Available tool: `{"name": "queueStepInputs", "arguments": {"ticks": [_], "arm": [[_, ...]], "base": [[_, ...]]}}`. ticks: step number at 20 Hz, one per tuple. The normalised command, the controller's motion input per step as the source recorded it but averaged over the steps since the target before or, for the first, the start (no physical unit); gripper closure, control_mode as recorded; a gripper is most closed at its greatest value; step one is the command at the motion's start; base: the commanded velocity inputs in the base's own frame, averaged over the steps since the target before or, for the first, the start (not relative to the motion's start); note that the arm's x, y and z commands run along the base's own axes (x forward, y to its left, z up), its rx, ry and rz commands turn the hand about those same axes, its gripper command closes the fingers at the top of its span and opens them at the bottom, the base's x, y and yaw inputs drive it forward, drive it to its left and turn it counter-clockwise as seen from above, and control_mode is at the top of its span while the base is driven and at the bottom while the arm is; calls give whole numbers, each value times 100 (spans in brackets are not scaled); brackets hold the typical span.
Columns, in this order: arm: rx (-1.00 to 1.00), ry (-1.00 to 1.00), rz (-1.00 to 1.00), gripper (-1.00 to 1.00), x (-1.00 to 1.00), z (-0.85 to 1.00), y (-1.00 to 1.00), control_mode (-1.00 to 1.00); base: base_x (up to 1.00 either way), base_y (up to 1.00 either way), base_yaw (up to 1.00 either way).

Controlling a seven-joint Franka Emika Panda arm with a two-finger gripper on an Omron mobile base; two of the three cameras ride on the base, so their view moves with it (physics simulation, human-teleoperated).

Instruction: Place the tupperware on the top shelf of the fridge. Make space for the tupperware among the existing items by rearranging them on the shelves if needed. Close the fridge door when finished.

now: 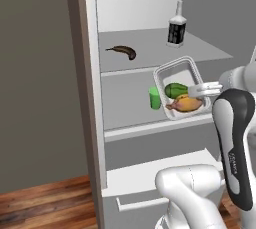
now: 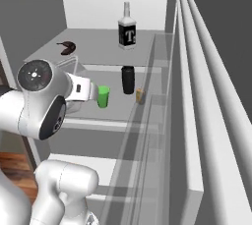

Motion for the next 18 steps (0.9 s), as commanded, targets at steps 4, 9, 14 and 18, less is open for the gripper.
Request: {"name": "queueStepInputs", "arguments": {"ticks": [4,9,14,18], "arm": [[0,0,0,100,0,12,7,-100],[0,0,-2,100,0,2,12,-100],[10,0,-5,100,0,6,14,-100],[13,2,-6,100,0,4,11,-100]], "base": [[0,0,0],[0,0,0],[0,0,0],[0,0,0]]}}
